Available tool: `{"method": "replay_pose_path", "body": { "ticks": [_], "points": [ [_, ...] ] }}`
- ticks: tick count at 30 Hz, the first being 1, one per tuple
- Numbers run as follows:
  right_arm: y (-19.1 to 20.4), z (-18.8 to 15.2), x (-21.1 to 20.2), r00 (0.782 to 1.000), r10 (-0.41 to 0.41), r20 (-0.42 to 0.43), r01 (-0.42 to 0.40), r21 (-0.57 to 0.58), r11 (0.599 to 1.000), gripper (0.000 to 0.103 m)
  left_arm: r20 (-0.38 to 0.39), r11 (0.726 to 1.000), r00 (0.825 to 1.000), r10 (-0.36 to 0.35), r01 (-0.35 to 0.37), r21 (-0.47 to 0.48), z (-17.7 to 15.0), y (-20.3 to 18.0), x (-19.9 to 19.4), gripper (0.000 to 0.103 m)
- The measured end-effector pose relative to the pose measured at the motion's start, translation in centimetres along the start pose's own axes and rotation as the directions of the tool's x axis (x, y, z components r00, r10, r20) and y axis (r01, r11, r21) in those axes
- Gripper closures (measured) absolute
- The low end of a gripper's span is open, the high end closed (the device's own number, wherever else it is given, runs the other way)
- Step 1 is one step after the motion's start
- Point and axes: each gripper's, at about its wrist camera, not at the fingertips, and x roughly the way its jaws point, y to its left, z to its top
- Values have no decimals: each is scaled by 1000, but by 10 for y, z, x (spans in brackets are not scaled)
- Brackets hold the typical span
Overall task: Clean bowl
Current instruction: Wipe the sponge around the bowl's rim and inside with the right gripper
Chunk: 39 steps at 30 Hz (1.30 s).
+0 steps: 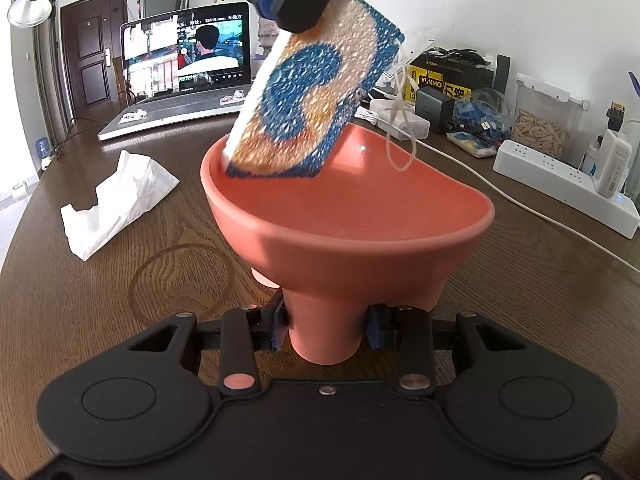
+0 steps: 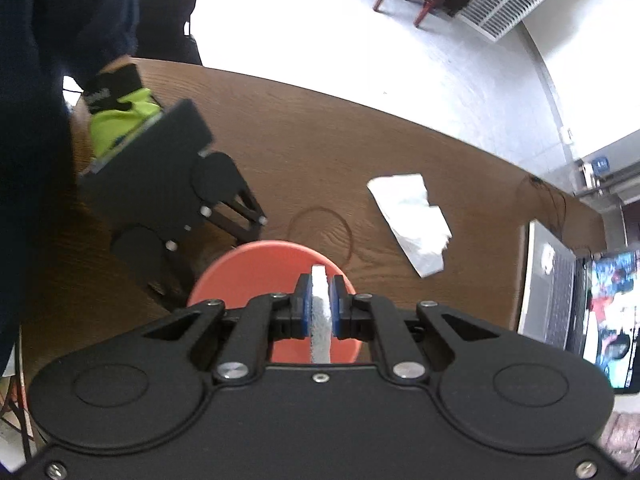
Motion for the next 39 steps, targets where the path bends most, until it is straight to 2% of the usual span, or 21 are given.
{"method": "replay_pose_path", "body": {
  "ticks": [9, 16, 23, 28, 31, 39],
  "points": [
    [36, -70, -21, 998, 33, -59, -29, 68, 997, 95, 2, 1000, 1000, -5, 5, -5, 0, 1, 0, 65],
    [60, -93, -36, 998, 53, -44, -48, 89, 995, 95, 2, 1000, 1000, -7, 7, -8, 0, 2, 0, 65],
    [73, -107, -47, 998, 50, -39, -46, 105, 993, 96, 2, 1000, 1000, -7, 7, -8, 1, 3, 0, 65],
    [80, -112, -59, 999, -8, -39, 11, 84, 996, 95, 3, 1000, 1000, -7, 7, -9, 0, 3, 0, 65],
    [81, -116, -65, 999, -14, -35, 17, 99, 995, 92, 3, 1000, 1000, -7, 7, -9, 0, 3, 0, 65],
    [87, -123, -77, 1000, 10, -28, -6, 126, 992, 91, 3, 1000, 1000, -5, 5, -7, 1, 1, 0, 65]
  ]
}}
